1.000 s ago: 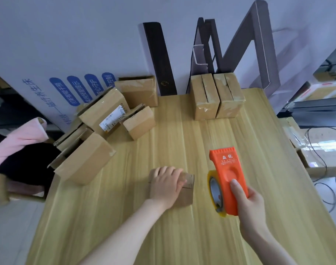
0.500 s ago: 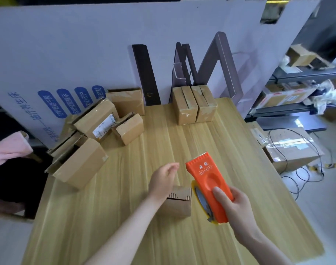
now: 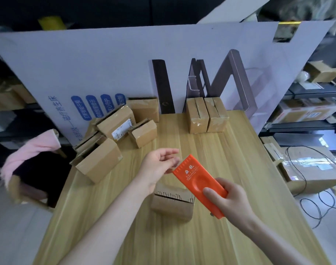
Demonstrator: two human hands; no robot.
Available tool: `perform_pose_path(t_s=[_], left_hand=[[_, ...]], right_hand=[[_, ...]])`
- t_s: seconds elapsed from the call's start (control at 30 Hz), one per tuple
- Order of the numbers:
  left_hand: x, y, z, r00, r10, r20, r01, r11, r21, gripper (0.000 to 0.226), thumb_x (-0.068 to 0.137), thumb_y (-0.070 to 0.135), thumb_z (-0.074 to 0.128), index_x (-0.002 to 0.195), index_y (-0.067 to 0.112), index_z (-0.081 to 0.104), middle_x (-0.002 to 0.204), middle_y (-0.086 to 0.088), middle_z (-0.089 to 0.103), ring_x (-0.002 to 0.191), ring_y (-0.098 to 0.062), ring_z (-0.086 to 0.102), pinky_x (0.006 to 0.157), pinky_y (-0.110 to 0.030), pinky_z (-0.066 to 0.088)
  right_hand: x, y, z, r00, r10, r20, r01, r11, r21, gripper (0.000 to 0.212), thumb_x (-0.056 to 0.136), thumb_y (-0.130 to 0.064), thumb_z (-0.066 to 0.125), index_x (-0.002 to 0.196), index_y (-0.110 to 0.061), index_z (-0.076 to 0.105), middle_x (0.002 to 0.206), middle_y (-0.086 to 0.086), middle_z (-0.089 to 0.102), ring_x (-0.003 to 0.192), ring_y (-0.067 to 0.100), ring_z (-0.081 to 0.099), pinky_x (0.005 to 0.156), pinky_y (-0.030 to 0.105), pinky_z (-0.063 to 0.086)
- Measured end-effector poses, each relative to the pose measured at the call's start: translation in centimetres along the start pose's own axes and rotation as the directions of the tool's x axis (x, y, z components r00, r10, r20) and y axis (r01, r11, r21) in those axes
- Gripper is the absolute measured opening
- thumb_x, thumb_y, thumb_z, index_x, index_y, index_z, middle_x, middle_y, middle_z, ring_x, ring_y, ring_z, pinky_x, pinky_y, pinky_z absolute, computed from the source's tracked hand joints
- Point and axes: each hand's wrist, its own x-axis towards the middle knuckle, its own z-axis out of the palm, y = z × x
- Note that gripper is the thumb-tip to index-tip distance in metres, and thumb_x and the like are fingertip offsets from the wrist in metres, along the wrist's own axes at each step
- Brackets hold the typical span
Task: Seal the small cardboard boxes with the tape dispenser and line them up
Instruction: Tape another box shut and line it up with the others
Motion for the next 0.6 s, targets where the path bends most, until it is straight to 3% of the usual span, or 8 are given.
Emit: perform_pose_path(t_s=[0.13,0.27,0.37,0.5,0.6], left_hand=[[-0.2,0.0,-0.6,0.998,-0.052,-0.044,0.055,0.997,0.058,0.012,0.083,0.006,0.072,0.092,0.013,0.072,0.083,0.000,0.074,0.069,-0.007,0.068,0.078,-0.035,0.054],[-0.2,0.0,-0.8,0.993,-0.029,-0.116,0.040,0.994,0.099,0.009,0.082,0.006,0.073,0.080,0.014,0.070,0.076,0.001,0.072,0.060,-0.001,0.065,0.064,-0.025,0.048],[0.3,0.1,-1.2,0.991,-0.025,-0.131,0.037,0.995,0.091,0.010,0.081,0.005,0.073,0.078,0.014,0.069,0.070,0.004,0.070,0.057,0.000,0.063,0.061,-0.022,0.046],[1.0,-0.3,-1.8,0.986,-0.041,-0.164,0.055,0.995,0.084,0.012,0.083,0.001,0.071,0.078,0.012,0.069,0.072,0.001,0.069,0.064,-0.009,0.063,0.063,-0.024,0.051],[1.7,-1.3,-1.8,0.978,-0.019,-0.210,0.048,0.990,0.136,0.016,0.083,-0.003,0.069,0.075,0.011,0.067,0.069,-0.001,0.065,0.054,-0.004,0.060,0.051,-0.018,0.050]], right_hand=[[0.3,-0.1,-0.4,0.999,-0.040,0.033,0.042,0.997,-0.065,0.039,0.060,-0.054,0.069,0.079,-0.020,0.069,0.064,0.010,0.067,0.052,0.023,0.063,0.049,0.044,0.051],[0.9,-0.7,-0.7,0.994,-0.074,0.083,0.089,0.978,-0.190,0.024,0.069,-0.044,0.075,0.078,-0.022,0.069,0.059,-0.004,0.067,0.048,0.010,0.062,0.048,0.034,0.050],[1.8,-1.5,-0.4,0.991,-0.083,0.101,0.108,0.955,-0.277,0.018,0.077,-0.039,0.075,0.077,-0.023,0.069,0.059,-0.008,0.067,0.052,0.009,0.063,0.052,0.038,0.053],[2.9,-2.6,0.1,0.991,-0.038,0.130,0.078,0.944,-0.319,0.034,0.074,-0.051,0.071,0.076,-0.017,0.069,0.063,0.003,0.068,0.055,0.019,0.066,0.051,0.047,0.056],[3.3,-3.2,0.7,0.985,0.014,0.171,0.055,0.919,-0.391,0.045,0.075,-0.056,0.067,0.077,-0.011,0.067,0.067,0.007,0.069,0.057,0.023,0.067,0.053,0.050,0.056]])
